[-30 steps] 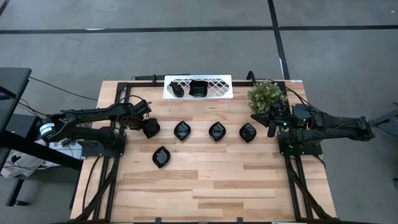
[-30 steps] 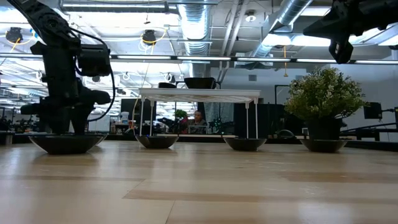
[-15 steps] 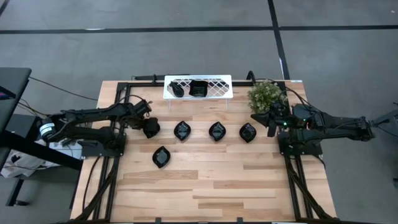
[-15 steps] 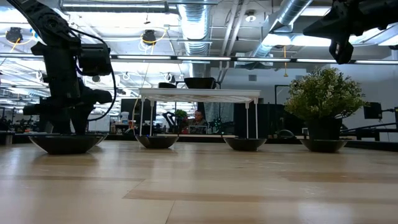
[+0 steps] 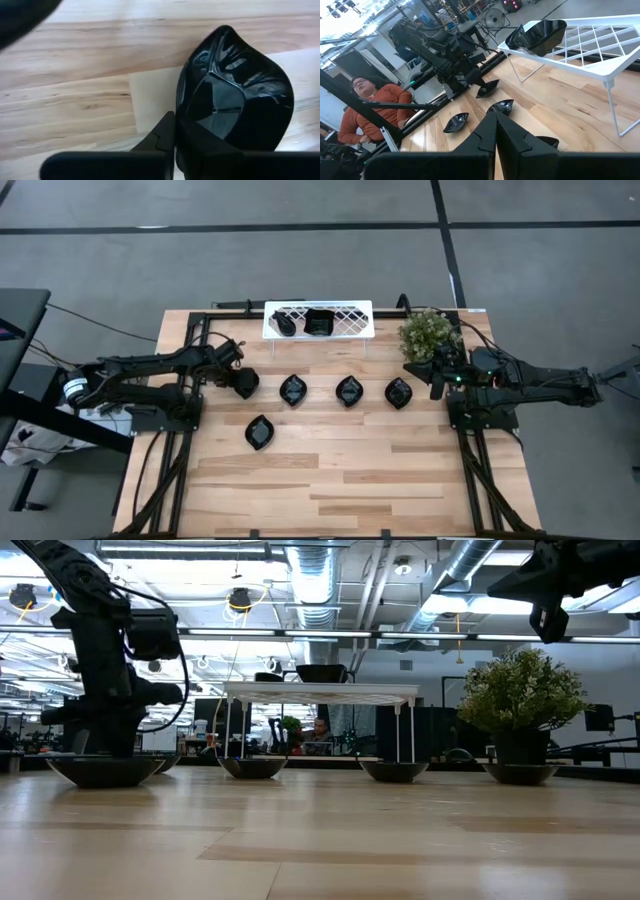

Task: Pick & Place Mini shaped plates
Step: Put the leaf shaped plate on the shelf

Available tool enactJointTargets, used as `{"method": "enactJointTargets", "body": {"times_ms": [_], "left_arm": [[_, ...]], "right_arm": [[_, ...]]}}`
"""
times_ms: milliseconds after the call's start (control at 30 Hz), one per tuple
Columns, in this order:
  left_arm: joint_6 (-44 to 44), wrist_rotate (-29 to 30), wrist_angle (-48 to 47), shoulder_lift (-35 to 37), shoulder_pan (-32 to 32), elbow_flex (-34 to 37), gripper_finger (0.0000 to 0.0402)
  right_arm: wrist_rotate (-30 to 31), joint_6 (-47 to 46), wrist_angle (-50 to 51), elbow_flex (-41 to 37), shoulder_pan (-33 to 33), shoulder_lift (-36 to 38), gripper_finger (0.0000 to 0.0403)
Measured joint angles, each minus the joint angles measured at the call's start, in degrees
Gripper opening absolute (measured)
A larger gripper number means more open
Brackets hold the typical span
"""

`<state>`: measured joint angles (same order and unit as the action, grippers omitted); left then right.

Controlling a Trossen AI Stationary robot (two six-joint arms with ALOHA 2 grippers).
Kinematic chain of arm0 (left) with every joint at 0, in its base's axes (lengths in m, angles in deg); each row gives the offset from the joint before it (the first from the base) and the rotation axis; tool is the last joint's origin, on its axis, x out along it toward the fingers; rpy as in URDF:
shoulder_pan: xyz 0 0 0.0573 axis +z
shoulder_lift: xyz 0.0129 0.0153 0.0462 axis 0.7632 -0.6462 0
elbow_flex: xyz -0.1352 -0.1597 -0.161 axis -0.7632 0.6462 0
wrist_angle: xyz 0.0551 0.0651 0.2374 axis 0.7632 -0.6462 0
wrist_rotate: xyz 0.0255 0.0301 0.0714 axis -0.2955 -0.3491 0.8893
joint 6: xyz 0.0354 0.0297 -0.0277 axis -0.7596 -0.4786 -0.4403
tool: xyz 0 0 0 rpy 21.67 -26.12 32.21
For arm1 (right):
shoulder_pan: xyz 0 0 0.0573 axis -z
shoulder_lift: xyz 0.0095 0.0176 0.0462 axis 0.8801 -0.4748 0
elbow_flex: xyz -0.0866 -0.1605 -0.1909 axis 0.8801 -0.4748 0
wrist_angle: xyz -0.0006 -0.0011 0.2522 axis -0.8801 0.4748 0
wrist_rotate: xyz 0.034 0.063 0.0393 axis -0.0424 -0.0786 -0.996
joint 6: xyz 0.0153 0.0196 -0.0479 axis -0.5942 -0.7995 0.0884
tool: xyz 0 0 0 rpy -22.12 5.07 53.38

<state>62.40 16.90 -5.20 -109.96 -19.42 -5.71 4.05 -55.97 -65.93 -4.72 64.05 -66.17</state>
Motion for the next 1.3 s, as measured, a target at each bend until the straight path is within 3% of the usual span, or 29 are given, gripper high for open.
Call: {"method": "enactJointTargets", "body": {"times_ms": [233,533,767,1100,1300], "left_arm": [[-0.33,0.03,-0.11,3.26,-0.02,-0.02,0.0008],[0.04,-2.4,-0.09,15.07,-0.27,0.0,0.0006],[5.88,-1.81,4.77,22.8,-6.63,0.0,0.0006],[10.6,5.7,29.43,17.91,-17.66,0.0,0.0006],[10.82,6.08,36.28,10.43,-20.6,-1.62,0.0005]], "right_arm": [[0.0,0.0,0.0,0.0,-0.02,0.0,0.0001],[-0.28,-0.45,-0.14,0.0,-0.02,0.0,0.0001],[-1.11,-3.52,-3.33,0.0,-0.11,-1.19,0.0001],[-6.47,-0.15,-16.68,0.0,-0.17,-11.88,0.0001],[-8.44,0.08,-24.11,-0.03,-0.34,-19.16,0.0001]]}}
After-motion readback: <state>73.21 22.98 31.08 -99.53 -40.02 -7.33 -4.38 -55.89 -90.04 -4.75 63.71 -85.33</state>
